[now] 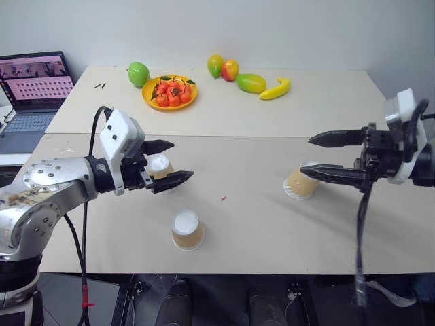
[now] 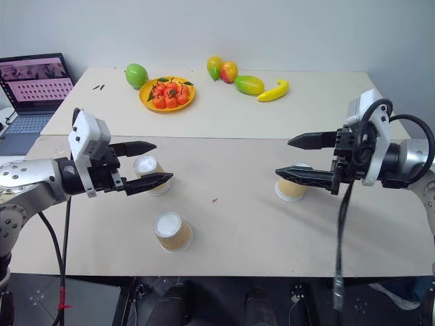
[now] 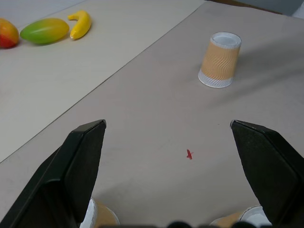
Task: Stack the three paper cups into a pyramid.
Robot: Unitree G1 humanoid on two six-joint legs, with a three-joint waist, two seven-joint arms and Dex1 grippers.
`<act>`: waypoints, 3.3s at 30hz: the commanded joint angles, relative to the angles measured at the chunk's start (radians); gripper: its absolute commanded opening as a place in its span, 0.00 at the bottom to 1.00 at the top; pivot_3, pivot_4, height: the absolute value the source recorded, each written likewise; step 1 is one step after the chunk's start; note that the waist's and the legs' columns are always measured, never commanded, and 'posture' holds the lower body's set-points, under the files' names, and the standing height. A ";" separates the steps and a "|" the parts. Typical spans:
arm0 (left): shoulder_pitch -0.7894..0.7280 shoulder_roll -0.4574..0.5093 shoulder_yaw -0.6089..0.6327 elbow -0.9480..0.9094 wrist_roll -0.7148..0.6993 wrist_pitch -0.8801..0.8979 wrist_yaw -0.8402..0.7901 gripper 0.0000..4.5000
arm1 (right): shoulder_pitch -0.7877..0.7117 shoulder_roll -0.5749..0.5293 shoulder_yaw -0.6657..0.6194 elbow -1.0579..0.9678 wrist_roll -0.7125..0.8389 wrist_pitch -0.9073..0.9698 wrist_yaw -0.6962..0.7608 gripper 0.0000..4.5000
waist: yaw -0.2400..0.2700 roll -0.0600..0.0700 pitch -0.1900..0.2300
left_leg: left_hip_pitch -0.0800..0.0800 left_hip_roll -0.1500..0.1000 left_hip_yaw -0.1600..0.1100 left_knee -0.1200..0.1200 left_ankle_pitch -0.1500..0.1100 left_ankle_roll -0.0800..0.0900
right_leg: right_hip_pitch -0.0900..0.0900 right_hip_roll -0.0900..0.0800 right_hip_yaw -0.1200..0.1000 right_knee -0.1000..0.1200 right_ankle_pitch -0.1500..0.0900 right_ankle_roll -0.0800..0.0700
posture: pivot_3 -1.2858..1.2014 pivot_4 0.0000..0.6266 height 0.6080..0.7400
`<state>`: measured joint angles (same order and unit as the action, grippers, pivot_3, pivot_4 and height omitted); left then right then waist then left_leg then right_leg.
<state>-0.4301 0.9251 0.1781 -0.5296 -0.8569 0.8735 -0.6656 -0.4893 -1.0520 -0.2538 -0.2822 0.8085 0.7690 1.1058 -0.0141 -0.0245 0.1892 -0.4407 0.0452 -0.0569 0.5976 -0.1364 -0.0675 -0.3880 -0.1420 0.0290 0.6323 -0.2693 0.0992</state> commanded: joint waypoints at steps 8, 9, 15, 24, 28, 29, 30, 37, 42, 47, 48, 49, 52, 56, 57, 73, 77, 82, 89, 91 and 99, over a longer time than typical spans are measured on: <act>-0.094 -0.028 0.089 -0.042 -0.162 0.045 -0.008 1.00 | 0.010 0.022 -0.007 -0.009 -0.027 -0.041 -0.006 0.98 | -0.001 -0.001 0.000 | -0.001 0.000 -0.001 0.002 0.000 0.001 | 0.001 0.001 0.001 0.000 0.000 0.000 | 0.52 0.24 0.94; -0.082 -0.015 0.098 -0.058 -0.182 0.049 -0.027 1.00 | 0.003 0.024 -0.002 -0.005 -0.027 -0.041 -0.003 0.98 | -0.005 -0.001 0.000 | -0.001 0.000 -0.001 0.002 0.000 0.001 | 0.000 0.001 0.001 0.000 0.000 0.000 | 0.52 0.24 0.94; -0.014 0.034 0.119 -0.131 -0.302 0.090 -0.056 1.00 | -0.037 0.034 0.032 0.019 -0.040 -0.045 0.009 0.98 | -0.004 -0.001 0.000 | 0.000 0.001 0.000 0.004 0.000 0.001 | 0.001 0.002 0.002 0.002 0.000 0.000 | 0.52 0.24 0.94; 0.216 0.088 0.105 -0.237 -0.181 -0.006 -0.147 1.00 | -0.123 0.038 0.088 0.040 -0.050 -0.018 0.017 0.98 | -0.001 -0.001 0.000 | -0.001 0.001 0.000 0.005 -0.001 0.001 | 0.000 0.002 0.003 0.003 0.000 -0.001 | 0.52 0.24 0.94; 0.339 0.031 0.046 -0.237 -0.015 -0.145 -0.167 1.00 | -0.152 0.038 0.111 0.050 -0.050 -0.016 0.033 0.98 | 0.001 -0.001 0.000 | -0.001 0.002 0.000 0.006 -0.001 0.001 | 0.001 0.005 0.005 0.002 0.001 -0.001 | 0.52 0.24 0.94; 0.361 0.016 0.038 -0.232 0.007 -0.165 -0.165 1.00 | -0.160 0.036 0.116 0.055 -0.052 -0.017 0.038 0.98 | 0.001 -0.001 0.000 | -0.001 0.003 0.000 0.006 -0.001 0.001 | 0.001 0.007 0.006 0.001 0.001 -0.002 | 0.52 0.24 0.94; 0.380 0.008 0.027 -0.227 0.038 -0.190 -0.167 1.00 | -0.169 0.035 0.121 0.062 -0.055 -0.019 0.041 0.98 | 0.002 -0.001 0.000 | -0.001 0.003 0.000 0.006 -0.001 0.001 | 0.001 0.008 0.008 0.001 0.001 -0.002 | 0.52 0.24 0.94; 0.430 -0.050 -0.051 -0.184 0.217 -0.332 -0.172 1.00 | -0.220 0.031 0.139 0.105 -0.086 -0.034 0.067 0.98 | 0.001 -0.001 0.000 | -0.001 0.004 0.000 0.007 -0.001 0.001 | 0.000 0.010 0.011 0.001 0.001 -0.002 | 0.52 0.24 0.94; 0.458 -0.081 -0.093 -0.172 0.286 -0.391 -0.173 1.00 | -0.243 0.030 0.150 0.132 -0.116 -0.048 0.087 0.98 | 0.001 -0.001 0.000 | -0.001 0.004 0.001 0.007 -0.001 0.001 | 0.000 0.010 0.012 0.001 0.001 -0.002 | 0.52 0.24 0.94; 0.471 -0.112 -0.131 -0.144 0.355 -0.442 -0.168 1.00 | -0.274 0.035 0.160 0.146 -0.137 -0.041 0.101 0.98 | 0.001 -0.001 0.000 | -0.001 0.004 0.001 0.007 -0.001 0.001 | 0.000 0.010 0.012 0.002 0.001 -0.002 | 0.52 0.24 0.94; 0.472 -0.119 -0.137 -0.142 0.360 -0.446 -0.166 1.00 | -0.276 0.035 0.160 0.146 -0.140 -0.040 0.102 0.98 | 0.001 -0.001 0.000 | -0.001 0.004 0.001 0.007 -0.001 0.001 | 0.000 0.010 0.012 0.002 0.001 -0.002 | 0.52 0.24 0.94; 0.473 -0.128 -0.146 -0.136 0.371 -0.454 -0.164 1.00 | -0.279 0.035 0.160 0.147 -0.143 -0.039 0.103 0.98 | 0.001 -0.001 0.000 | -0.001 0.004 0.001 0.007 -0.001 0.001 | 0.000 0.010 0.012 0.002 0.001 -0.002 | 0.52 0.24 0.94; 0.473 -0.142 -0.159 -0.124 0.393 -0.467 -0.163 1.00 | -0.281 0.033 0.158 0.147 -0.149 -0.038 0.106 0.98 | 0.001 -0.001 0.000 | -0.001 0.004 0.001 0.007 -0.001 0.001 | 0.000 0.010 0.012 0.002 0.001 -0.002 | 0.52 0.24 0.94; 0.470 -0.160 -0.161 -0.102 0.402 -0.469 -0.160 0.94 | -0.279 0.027 0.152 0.146 -0.159 -0.039 0.108 0.99 | 0.001 -0.001 0.000 | -0.001 0.004 0.001 0.008 -0.001 0.001 | 0.000 0.010 0.012 0.003 0.001 -0.002 | 0.52 0.24 0.94; 0.470 -0.162 -0.164 -0.098 0.404 -0.469 -0.160 0.88 | -0.278 0.027 0.151 0.146 -0.161 -0.039 0.109 1.00 | 0.000 -0.001 0.000 | -0.001 0.004 0.001 0.008 -0.001 0.001 | 0.000 0.010 0.012 0.003 0.001 -0.002 | 0.52 0.24 0.94; 0.235 -0.248 -0.198 0.006 0.385 -0.424 -0.163 0.61 | -0.257 0.030 0.127 0.135 -0.170 -0.047 0.104 1.00 | 0.002 -0.001 0.000 | -0.001 0.003 0.001 0.012 -0.001 0.001 | 0.000 0.010 0.012 0.009 0.001 -0.002 | 0.52 0.24 0.94; 0.064 -0.283 -0.268 0.091 0.348 -0.352 -0.223 0.61 | -0.219 0.048 0.097 0.114 -0.162 -0.055 0.082 1.00 | 0.002 -0.001 0.000 | -0.001 0.003 0.000 0.012 -0.001 0.001 | 0.000 0.010 0.012 0.010 0.001 -0.002 | 0.52 0.24 0.94; -0.111 -0.333 -0.337 0.170 0.338 -0.272 -0.253 0.61 | -0.163 0.070 0.064 0.059 -0.146 -0.049 0.036 1.00 | -0.001 -0.001 0.000 | -0.001 0.003 0.000 0.011 -0.001 0.001 | 0.000 0.010 0.012 0.010 0.000 -0.001 | 0.52 0.24 0.94; -0.305 -0.397 -0.444 0.353 0.419 -0.289 -0.311 0.61 | -0.093 0.092 0.013 -0.017 -0.128 -0.035 -0.046 1.00 | -0.001 -0.001 0.000 | -0.001 0.003 0.000 0.012 -0.001 0.001 | 0.000 0.011 0.012 0.010 0.000 -0.001 | 0.52 0.24 0.94; -0.346 -0.428 -0.467 0.426 0.454 -0.320 -0.319 0.61 | -0.073 0.095 -0.004 -0.040 -0.121 -0.031 -0.066 1.00 | 0.000 -0.001 0.000 | -0.001 0.003 0.000 0.011 -0.001 0.001 | 0.000 0.011 0.012 0.010 0.000 -0.001 | 0.52 0.24 0.94; -0.442 -0.568 -0.523 0.694 0.574 -0.488 -0.361 0.61 | -0.006 0.096 -0.070 -0.132 -0.078 -0.001 -0.157 1.00 | 0.000 -0.001 0.000 | -0.001 0.003 0.000 0.011 -0.001 0.001 | 0.000 0.011 0.012 0.010 0.000 -0.001 | 0.52 0.24 0.94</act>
<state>-0.8471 0.3757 -0.3409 0.1468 -0.3032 0.4310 -1.0110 -0.4930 -0.9469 -0.2705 -0.3753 0.7018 0.7576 0.9722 -0.0136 -0.0255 0.1896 -0.4416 0.0477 -0.0570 0.6090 -0.1371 -0.0662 -0.3880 -0.1315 0.0414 0.6419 -0.2691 0.0986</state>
